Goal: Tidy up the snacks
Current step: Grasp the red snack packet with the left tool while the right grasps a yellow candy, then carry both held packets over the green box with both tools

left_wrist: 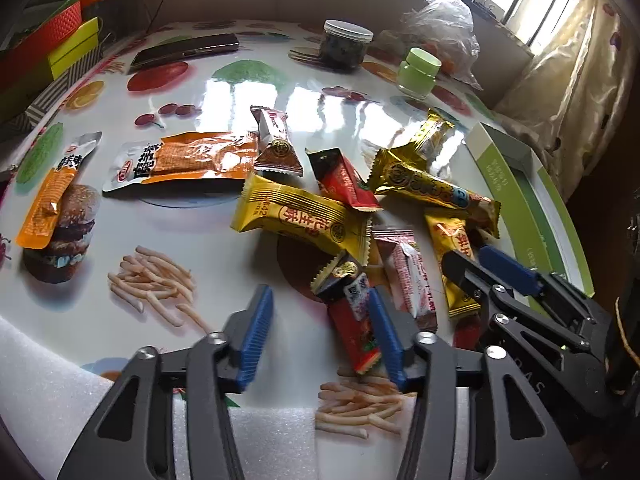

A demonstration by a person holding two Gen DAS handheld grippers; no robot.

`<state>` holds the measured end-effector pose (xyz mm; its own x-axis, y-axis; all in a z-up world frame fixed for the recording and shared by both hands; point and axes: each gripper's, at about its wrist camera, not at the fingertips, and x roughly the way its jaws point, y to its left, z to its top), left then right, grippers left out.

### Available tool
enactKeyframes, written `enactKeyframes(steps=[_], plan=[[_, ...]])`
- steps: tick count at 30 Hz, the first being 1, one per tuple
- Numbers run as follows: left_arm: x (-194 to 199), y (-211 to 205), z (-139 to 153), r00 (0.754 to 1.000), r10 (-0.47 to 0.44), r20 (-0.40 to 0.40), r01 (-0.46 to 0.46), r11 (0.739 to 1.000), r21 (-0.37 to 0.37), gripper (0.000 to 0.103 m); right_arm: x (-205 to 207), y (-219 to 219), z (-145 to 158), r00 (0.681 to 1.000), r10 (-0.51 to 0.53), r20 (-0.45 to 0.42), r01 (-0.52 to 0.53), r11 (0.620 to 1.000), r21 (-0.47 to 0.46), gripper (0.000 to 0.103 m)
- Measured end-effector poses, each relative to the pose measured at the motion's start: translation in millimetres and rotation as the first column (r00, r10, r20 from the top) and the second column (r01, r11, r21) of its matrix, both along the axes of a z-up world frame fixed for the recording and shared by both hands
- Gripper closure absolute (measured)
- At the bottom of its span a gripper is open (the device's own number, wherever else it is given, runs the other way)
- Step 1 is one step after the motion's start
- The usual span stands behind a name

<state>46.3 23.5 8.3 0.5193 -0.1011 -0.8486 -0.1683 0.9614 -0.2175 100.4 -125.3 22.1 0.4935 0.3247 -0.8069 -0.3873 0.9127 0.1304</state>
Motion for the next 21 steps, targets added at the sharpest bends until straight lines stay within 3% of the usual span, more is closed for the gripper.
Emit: enactKeyframes(steps=[7, 10, 14, 21], plan=[[1.0, -1.4, 0.0, 1.0, -0.006, 0.006, 0.006, 1.0, 0.009, 0.061, -4.1, -0.7, 1.9, 1.0, 0.008, 0.012, -0.008, 1.0, 0.01, 0.082], [1.8, -3.3, 0.6, 1.0, -0.017, 0.008, 0.017, 1.0, 0.002, 0.072, -6.3, -3.0, 5.8, 1.0, -0.003, 0.031, 0.003, 1.0, 0.015, 0.083], [2.7, -6.3, 0.7, 1.0, -0.029, 0.007, 0.029, 1.0, 0.005, 0.077, -9.5, -6.2, 11.3, 0.998, -0.018, 0.057, 0.018, 1.0, 0.004, 0.083], [2.4, -7.7, 1.4, 0.999, -0.032, 0.014, 0.032, 0.999, 0.01, 0.079, -13.5, -14.4, 16.9, 0.996, -0.041, 0.075, 0.04, 0.999, 0.016, 0.083]])
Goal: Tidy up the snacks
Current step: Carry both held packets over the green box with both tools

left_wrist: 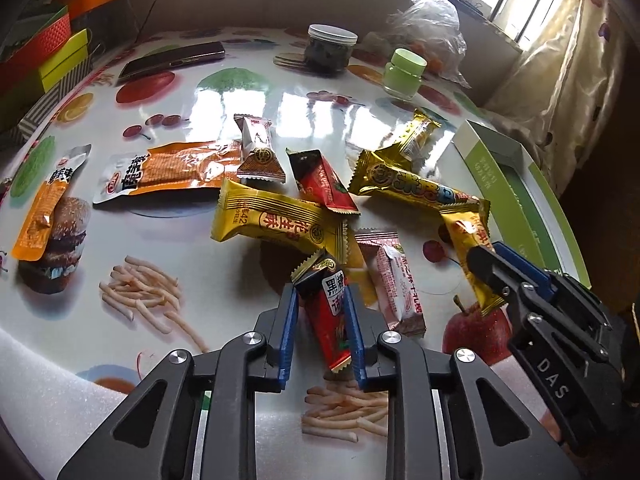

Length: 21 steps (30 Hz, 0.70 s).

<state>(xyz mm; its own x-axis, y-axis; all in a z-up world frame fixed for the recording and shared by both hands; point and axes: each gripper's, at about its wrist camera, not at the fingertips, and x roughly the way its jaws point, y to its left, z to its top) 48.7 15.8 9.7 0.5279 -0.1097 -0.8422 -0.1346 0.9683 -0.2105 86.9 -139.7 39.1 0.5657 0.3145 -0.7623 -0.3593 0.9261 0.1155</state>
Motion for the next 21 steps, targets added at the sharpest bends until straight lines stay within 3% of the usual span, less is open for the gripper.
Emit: enactKeyframes(steps=[21], plan=[[-10.7, -4.6, 15.2, 0.999, -0.006, 0.05, 0.005, 1.0, 0.024, 0.083, -15.6, -18.6, 14.7, 0.999, -0.039, 0.021, 0.038, 0.998, 0.043, 0.083]])
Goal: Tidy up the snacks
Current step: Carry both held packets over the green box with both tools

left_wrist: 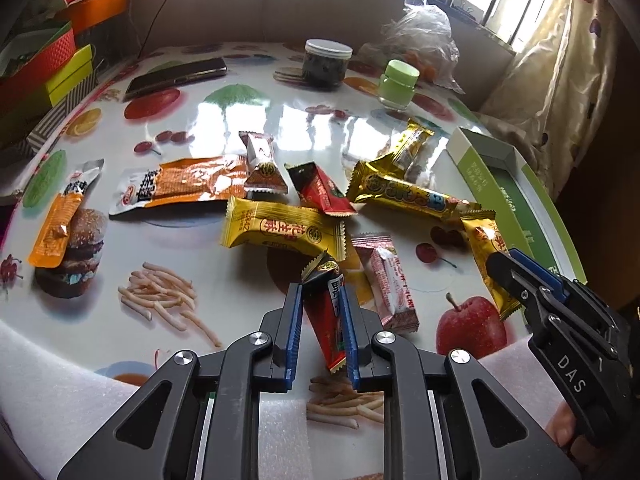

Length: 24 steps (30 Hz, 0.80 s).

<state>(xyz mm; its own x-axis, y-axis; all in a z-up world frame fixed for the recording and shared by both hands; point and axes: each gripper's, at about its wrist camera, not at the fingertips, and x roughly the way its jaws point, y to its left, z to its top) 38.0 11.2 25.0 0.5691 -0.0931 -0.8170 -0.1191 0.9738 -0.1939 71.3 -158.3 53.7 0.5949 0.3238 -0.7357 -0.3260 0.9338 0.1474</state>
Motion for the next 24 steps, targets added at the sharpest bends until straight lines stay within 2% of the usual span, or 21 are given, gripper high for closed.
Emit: enactKeyframes(steps=[15, 24], plan=[[0.3, -26.1, 38.6, 0.99, -0.097, 0.101, 0.097, 0.995, 0.002, 0.083, -10.3, -37.3, 27.3, 0.994, -0.091, 0.058, 0.09, 0.996, 0.017, 0.083], [18.5, -60.3, 48.5, 0.978, -0.177, 0.112, 0.175, 0.984, 0.028, 0.083, -6.8, -75.4, 36.8, 0.979, -0.184, 0.086, 0.185, 0.983, 0.003, 0.083]])
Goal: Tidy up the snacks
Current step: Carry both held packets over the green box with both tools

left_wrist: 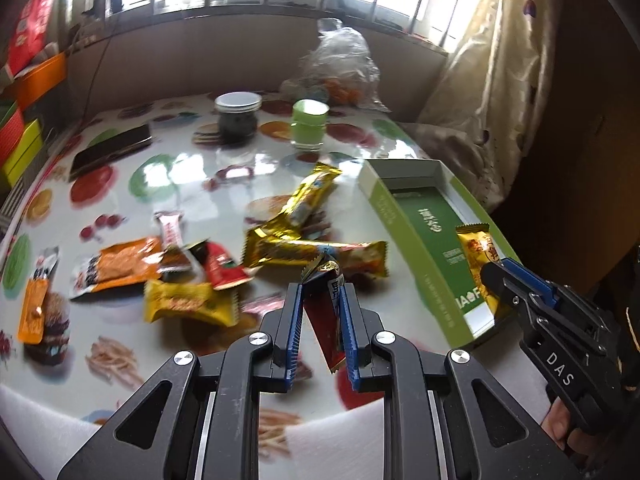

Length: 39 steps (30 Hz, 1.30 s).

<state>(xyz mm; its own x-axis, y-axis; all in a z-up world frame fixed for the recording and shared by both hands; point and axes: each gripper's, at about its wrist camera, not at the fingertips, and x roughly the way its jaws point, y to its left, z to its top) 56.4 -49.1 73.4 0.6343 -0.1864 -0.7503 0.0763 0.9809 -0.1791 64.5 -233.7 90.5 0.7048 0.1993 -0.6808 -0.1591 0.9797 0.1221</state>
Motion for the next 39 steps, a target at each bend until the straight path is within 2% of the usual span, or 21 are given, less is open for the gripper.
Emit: enactKeyframes(steps=[10, 17, 26, 39], plan=[[30.8, -54.6, 2.8, 0.993, -0.118, 0.004, 0.118, 0.993, 0.016, 0.083, 10.6, -49.4, -5.3, 0.993, -0.119, -0.015, 0.118, 0.993, -0.02, 0.083], [43.6, -88.9, 0.8, 0.983, -0.185, 0.006, 0.185, 0.982, 0.024, 0.083, 17.4, -75.2, -16.1, 0.985, -0.164, -0.044, 0.163, 0.986, -0.033, 0.083], [57.0, -118.3, -14.9, 0.972, -0.233, -0.043, 0.234, 0.972, 0.023, 0.083, 31.2, -90.3, -35.6, 0.983, -0.159, -0.097, 0.157, 0.987, -0.029, 0.083], [69.1, -136.0, -34.5, 0.961, -0.255, -0.103, 0.259, 0.966, 0.023, 0.083, 37.5, -93.4, -44.7, 0.981, -0.149, -0.122, 0.146, 0.989, -0.033, 0.083]])
